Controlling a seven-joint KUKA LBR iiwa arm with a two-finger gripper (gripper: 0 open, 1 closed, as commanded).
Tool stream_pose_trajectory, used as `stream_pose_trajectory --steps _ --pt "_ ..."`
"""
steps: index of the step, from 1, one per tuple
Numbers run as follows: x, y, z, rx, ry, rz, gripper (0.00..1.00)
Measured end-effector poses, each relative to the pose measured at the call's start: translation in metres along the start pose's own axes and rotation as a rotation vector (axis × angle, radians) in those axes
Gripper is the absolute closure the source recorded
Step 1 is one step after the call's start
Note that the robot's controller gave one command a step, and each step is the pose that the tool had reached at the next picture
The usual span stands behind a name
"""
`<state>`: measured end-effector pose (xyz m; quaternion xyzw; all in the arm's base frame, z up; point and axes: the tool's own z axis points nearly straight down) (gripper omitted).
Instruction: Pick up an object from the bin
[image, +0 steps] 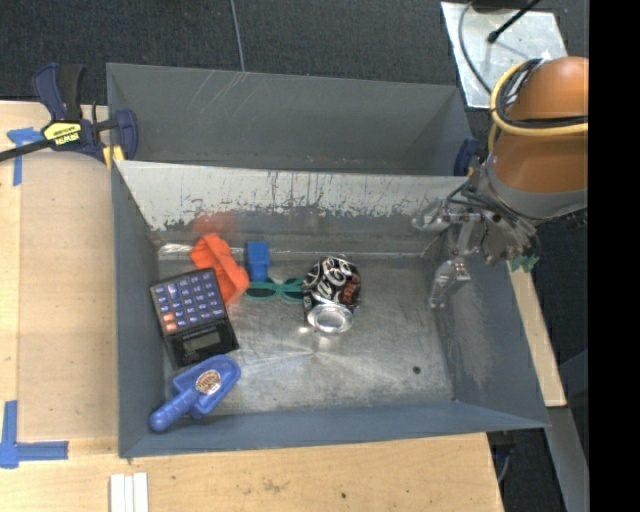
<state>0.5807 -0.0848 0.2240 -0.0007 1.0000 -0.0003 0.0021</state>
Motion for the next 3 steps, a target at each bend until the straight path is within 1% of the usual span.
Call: stream_pose_trajectory --steps 2,3 --pt "0.0 0.001 0.001 0.0 0.0 -0.001 0.0" --pt "0.007 0.026 0.043 -0.003 0.005 -0.08 0.0"
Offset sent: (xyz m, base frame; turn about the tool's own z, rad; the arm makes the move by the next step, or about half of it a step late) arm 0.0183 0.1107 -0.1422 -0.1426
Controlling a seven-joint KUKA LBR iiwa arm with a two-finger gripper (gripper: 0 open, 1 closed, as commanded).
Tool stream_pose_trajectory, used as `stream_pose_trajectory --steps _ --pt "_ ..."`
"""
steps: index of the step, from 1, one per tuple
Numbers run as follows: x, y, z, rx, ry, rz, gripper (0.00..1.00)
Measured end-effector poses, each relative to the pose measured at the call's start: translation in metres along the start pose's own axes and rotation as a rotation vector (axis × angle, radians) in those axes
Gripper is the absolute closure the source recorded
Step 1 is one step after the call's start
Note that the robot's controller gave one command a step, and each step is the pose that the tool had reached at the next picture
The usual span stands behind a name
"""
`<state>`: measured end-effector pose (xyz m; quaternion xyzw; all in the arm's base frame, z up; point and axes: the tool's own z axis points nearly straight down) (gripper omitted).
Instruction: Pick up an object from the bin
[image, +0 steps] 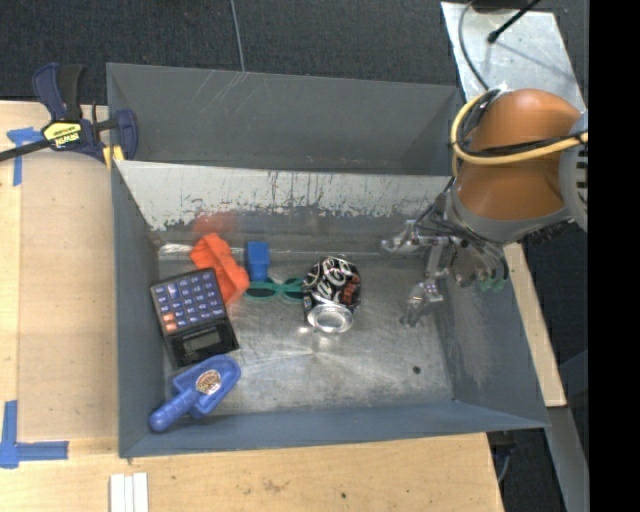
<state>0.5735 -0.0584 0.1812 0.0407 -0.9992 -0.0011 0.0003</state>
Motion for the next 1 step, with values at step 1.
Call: stream_pose_trajectory --steps 1 --pt "0.0079 -0.0049 0.0118 0.004 -0.005 -0.175 0.0"
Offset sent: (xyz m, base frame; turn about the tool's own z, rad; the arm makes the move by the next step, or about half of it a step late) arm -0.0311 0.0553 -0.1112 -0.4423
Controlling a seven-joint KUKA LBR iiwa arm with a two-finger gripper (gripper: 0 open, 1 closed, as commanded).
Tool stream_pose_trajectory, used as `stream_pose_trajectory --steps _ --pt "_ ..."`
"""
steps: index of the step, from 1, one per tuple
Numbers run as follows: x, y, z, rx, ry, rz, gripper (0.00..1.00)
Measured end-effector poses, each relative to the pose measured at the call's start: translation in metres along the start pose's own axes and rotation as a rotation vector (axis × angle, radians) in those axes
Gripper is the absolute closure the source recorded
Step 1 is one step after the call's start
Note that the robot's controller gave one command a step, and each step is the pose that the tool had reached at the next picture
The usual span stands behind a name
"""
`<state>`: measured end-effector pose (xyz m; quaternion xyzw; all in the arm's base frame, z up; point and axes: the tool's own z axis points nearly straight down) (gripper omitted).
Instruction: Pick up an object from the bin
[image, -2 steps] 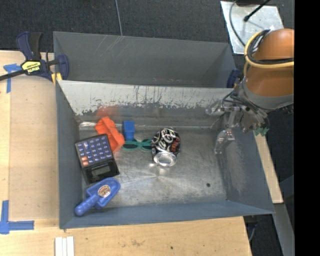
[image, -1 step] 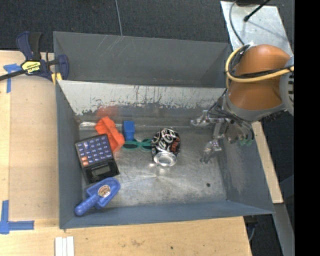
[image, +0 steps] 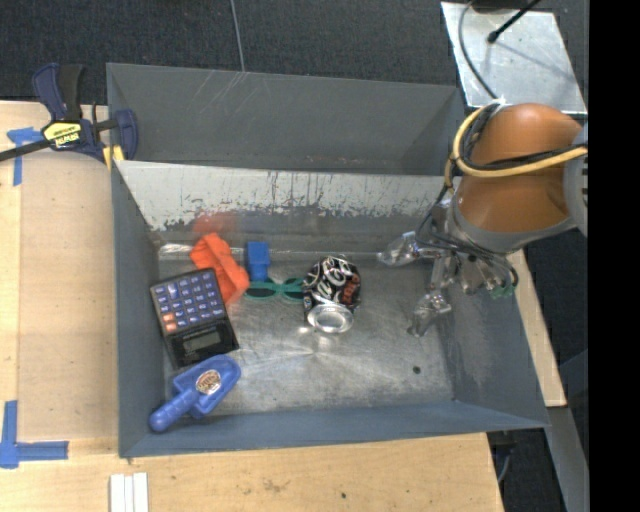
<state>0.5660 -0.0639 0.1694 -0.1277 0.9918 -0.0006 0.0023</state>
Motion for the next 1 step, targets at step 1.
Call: stream_pose_trajectory --steps 1 --pt "0.0035 0.0289 0.0502 0.003 -0.004 -0.172 0.0"
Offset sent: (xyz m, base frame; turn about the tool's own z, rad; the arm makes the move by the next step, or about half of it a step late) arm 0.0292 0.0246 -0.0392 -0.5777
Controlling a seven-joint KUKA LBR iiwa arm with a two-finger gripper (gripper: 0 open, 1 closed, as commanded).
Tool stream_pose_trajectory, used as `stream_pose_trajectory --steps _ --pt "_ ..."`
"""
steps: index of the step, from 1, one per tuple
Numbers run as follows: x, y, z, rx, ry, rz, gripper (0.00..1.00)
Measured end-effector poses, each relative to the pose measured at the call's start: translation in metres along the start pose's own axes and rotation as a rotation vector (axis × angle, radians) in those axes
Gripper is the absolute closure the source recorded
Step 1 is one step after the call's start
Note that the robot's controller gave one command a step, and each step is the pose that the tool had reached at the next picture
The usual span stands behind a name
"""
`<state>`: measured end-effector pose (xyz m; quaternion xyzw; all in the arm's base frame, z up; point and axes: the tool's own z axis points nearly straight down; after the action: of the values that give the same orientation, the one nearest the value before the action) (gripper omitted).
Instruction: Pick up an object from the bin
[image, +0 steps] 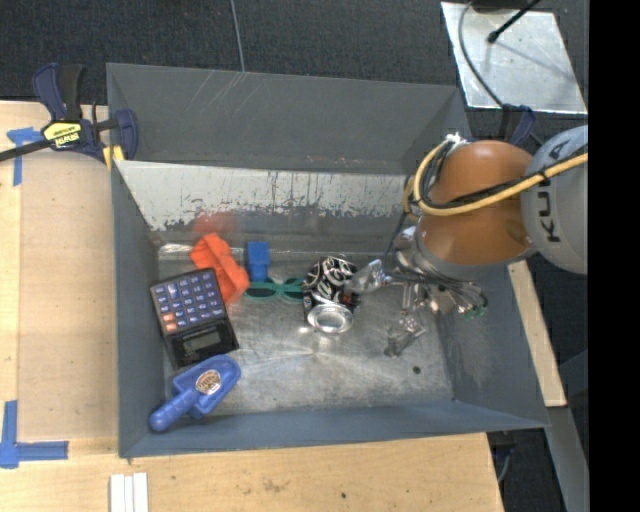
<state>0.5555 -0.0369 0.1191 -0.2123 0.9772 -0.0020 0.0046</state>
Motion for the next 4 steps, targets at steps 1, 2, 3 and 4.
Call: stream_pose_trajectory --steps 1,2,3,4 --pt "-0.036 -0.019 -0.011 -0.006 0.003 -0.403 1.0" --pt "-0.036 -0.019 -0.011 -0.007 0.004 -0.401 0.0" --pt "-0.036 -0.019 -0.011 -0.007 0.004 -0.401 0.0" --pt "-0.049 -0.002 0.016 -0.001 0.0 -0.354 0.0"
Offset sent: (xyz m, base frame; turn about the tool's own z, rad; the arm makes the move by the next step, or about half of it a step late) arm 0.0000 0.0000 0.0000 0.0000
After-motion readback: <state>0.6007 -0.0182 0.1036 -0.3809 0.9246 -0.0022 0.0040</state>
